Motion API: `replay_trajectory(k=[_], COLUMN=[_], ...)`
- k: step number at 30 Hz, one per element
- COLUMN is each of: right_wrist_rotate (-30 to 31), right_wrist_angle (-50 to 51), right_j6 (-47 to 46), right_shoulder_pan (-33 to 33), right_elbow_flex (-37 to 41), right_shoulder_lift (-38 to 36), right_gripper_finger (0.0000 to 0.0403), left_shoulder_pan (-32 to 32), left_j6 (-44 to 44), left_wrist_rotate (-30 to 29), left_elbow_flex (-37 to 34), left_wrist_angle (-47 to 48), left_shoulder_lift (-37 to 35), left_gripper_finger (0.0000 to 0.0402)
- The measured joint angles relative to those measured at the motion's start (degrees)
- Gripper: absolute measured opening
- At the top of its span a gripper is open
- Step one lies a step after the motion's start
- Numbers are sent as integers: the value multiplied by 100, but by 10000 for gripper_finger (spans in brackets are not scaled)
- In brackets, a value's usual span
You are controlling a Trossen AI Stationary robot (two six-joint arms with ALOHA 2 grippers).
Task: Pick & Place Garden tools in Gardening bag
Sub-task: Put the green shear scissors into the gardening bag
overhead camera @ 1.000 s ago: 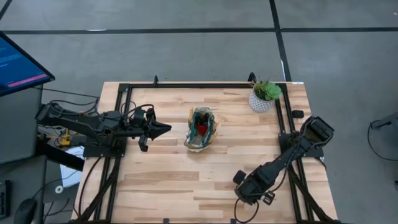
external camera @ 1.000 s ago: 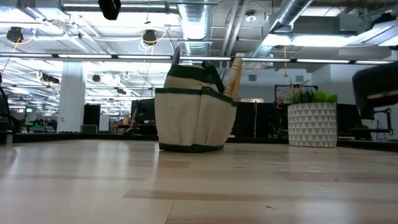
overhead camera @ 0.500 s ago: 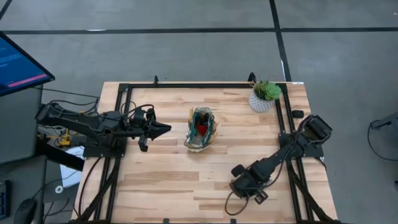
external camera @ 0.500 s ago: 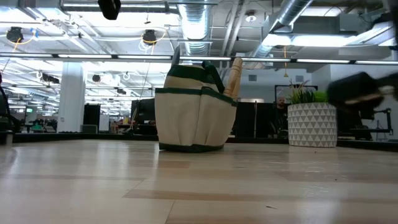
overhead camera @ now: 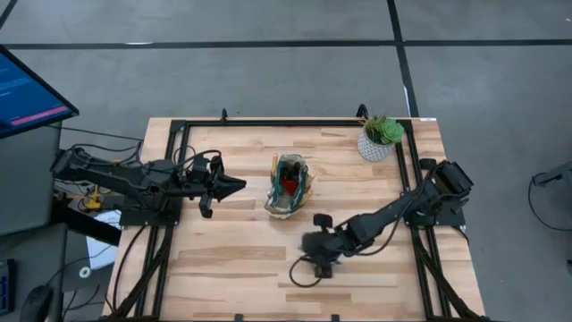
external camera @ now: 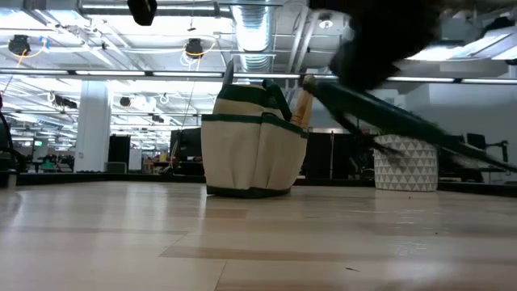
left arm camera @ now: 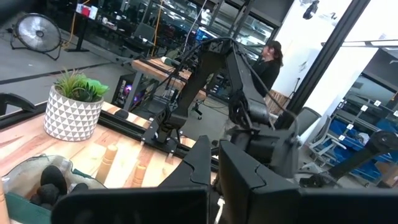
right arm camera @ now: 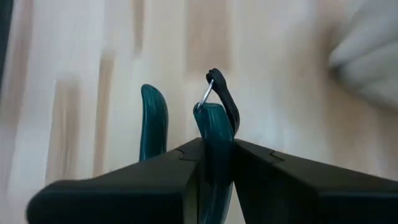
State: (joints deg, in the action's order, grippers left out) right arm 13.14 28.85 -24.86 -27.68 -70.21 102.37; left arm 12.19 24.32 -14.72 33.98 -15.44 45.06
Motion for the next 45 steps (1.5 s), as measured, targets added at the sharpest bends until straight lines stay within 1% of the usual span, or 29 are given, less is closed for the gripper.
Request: replay_trajectory(k=[3,8,12,16,19,21,24,26,29,31,33,37,39,41,45], right_wrist_rotate=[596,1431,2434,3434,4012,4448,5269,5623,5940,6067,6283,7030,7366,7460,7670], right_wrist_angle=[-307,-292,-415,-992,-1567,-1859,-2308,-2590,-3197,-3579,-3864,-4452,-4540,-4563,-4560], right_j6=[-423,-1037,-1565,-2144,-2221,-2102,-1819,-1610,-1287,-868,-441,341,695,871,1472], right_shoulder_pan=[-32,-174,-231,-221,-224,-226,-223,-180,-98,-36,32,90,92,84,33], right_elbow_flex=[-203,-239,-239,-239,-240,-241,-241,-241,-241,-241,-241,-266,-394,-557,-1176], right_shoulder_lift=[-1,7,7,7,7,7,7,7,9,9,9,9,11,52,512], right_gripper_finger=[47,47,47,47,47,47,47,47,47,47,47,47,47,47,47], left_shoulder_pan=[0,0,-7,-7,-7,-7,-4,-4,-4,-4,-4,-4,-4,-4,-4], left_j6=[-5,-9,-11,-8,-9,-2,116,146,148,150,155,205,290,311,310], left_wrist_rotate=[2,4,2,2,2,0,2,23,137,191,412,863,1024,1155,1264], left_elbow_flex=[0,2,4,4,4,4,4,4,4,4,4,2,2,2,2], left_wrist_angle=[7,1,0,-4,-17,-25,-56,-55,-52,-53,-54,-71,-101,-96,-98], left_shoulder_lift=[-19,-143,-347,-591,-793,-889,-990,-1032,-1078,-1098,-1137,-1298,-1408,-1524,-1743], left_gripper_finger=[2,2,2,2,2,2,2,2,2,2,2,2,2,2,2])
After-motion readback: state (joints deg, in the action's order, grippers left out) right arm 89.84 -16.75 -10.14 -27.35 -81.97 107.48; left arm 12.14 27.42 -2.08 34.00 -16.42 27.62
